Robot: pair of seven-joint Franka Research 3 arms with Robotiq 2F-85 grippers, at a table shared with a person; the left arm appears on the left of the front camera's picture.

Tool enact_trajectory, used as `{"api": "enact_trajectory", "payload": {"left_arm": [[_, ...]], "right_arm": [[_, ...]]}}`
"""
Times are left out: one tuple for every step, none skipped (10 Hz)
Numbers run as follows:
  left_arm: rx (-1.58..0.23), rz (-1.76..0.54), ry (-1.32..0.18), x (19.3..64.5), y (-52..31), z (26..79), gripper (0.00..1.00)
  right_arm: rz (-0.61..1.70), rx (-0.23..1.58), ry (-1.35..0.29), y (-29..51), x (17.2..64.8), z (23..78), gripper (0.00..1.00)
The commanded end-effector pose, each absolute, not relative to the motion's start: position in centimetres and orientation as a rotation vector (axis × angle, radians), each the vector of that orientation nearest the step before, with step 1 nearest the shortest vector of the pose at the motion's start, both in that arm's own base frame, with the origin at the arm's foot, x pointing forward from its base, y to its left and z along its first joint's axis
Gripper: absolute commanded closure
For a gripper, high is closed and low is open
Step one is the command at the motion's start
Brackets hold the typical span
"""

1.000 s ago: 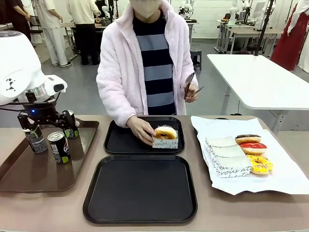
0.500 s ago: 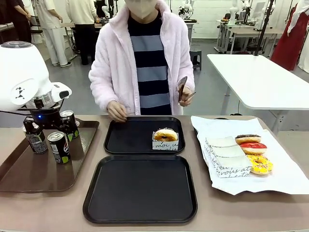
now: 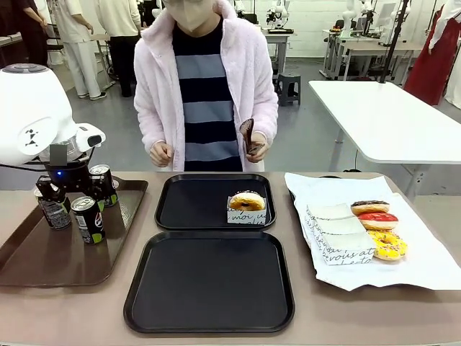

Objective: Set up donuts and drinks on trays.
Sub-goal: Pick up one Pepsi coke and place it on the Flat Tray.

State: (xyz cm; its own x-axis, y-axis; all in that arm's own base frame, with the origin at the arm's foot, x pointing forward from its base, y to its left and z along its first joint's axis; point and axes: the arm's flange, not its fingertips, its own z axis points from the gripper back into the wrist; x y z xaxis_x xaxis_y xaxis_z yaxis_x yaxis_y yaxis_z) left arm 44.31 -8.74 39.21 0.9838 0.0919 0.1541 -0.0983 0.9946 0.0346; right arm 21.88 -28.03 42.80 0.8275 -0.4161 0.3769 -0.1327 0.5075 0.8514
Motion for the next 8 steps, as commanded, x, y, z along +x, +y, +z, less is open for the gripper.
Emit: {"api": "enact_trajectory", "payload": {"left_arm": [[0.039, 0.098, -0.123, 44.4, -8.8, 39.8, 1.00], [0.036, 0.099, -0.107, 44.4, -8.8, 39.7, 1.00], [0.034, 0.102, -0.088, 44.4, -8.8, 39.7, 1.00], [0.033, 0.104, -0.077, 44.4, -8.8, 39.8, 0.91], [0.026, 0.107, -0.070, 44.2, -8.7, 40.3, 1.00], [0.000, 0.090, -0.085, 43.5, -8.9, 41.8, 1.00], [-0.024, 0.038, -0.132, 42.0, -9.5, 45.3, 1.00], [-0.039, 0.000, -0.156, 40.2, -9.7, 48.8, 1.00]], "right_arm": [[-0.172, 1.054, -0.624, -28.2, 22.0, 42.9, 0.00], [-0.172, 1.054, -0.624, -28.2, 22.0, 42.9, 0.00], [-0.172, 1.054, -0.624, -28.2, 22.0, 42.9, 0.00], [-0.172, 1.054, -0.624, -28.2, 22.0, 42.9, 0.00], [-0.172, 1.054, -0.624, -28.2, 22.0, 42.9, 0.00], [-0.172, 1.054, -0.624, -28.2, 22.0, 42.9, 0.00], [-0.172, 1.054, -0.624, -28.2, 22.0, 42.9, 0.00], [-0.172, 1.054, -0.624, -28.2, 22.0, 42.9, 0.00]]}}
